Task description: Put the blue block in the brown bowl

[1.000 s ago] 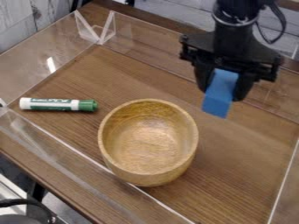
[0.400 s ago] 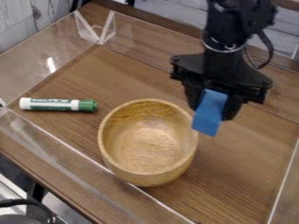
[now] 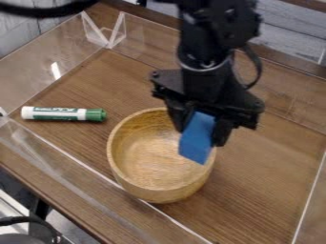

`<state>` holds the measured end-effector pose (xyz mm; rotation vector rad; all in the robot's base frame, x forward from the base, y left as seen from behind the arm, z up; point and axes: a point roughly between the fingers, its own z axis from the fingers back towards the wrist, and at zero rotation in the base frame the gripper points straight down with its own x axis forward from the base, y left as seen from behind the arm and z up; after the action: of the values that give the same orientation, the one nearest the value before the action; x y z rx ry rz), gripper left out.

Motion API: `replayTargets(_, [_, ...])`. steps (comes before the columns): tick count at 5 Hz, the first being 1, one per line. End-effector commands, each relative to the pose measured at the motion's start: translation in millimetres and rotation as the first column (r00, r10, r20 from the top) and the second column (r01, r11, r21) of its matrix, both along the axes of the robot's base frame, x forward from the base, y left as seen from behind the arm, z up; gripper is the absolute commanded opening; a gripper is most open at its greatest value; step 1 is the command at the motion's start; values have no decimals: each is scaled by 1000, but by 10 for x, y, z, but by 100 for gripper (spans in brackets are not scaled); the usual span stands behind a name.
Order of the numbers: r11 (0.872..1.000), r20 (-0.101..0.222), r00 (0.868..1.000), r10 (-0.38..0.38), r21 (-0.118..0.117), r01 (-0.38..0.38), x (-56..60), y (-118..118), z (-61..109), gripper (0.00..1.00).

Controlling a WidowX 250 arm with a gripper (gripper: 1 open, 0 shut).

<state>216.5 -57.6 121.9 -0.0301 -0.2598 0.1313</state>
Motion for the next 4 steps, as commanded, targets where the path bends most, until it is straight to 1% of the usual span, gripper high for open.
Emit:
replayTargets(1, [1000,35,999,3,-8,-2,-27,87,23,0])
replayTargets(2, [1000,35,999,5,-8,-5,-63,154,-60,0])
replayTargets(4, [1000,25,1000,19,1,-19,-119,179,-121,0])
